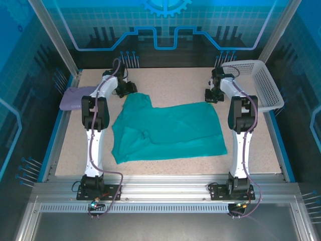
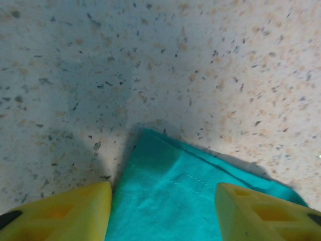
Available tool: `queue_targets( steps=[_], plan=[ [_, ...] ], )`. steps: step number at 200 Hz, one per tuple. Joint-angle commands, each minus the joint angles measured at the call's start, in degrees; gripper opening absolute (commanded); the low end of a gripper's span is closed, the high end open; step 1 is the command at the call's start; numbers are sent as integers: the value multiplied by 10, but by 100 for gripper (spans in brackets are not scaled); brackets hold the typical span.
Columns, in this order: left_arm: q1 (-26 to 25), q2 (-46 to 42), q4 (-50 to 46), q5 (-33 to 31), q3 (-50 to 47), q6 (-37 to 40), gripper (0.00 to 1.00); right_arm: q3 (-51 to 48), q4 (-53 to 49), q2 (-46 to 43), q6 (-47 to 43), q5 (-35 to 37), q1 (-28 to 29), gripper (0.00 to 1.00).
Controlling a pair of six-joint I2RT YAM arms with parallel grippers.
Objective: Fold the inside-out t-shirt
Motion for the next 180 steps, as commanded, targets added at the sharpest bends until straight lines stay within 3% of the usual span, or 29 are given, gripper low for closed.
queue_targets(
  steps=[1, 52, 73, 126, 180],
  plan=[
    [2, 30, -66, 18, 51, 19, 51, -9, -2, -3, -9, -20, -9, 8],
    [13, 92, -121, 60, 141, 16, 30, -20, 5, -3, -9, -21, -8, 8],
    [19, 98, -122, 73, 147, 12, 26, -19, 4, -6, -11, -20, -10, 8],
    [21, 77, -96, 63, 136, 22, 0, 7, -5, -7, -16, -17, -13, 8],
    [22, -59, 21, 54, -13, 36, 0, -12, 16, -58, -42, 6, -13, 7]
  ],
)
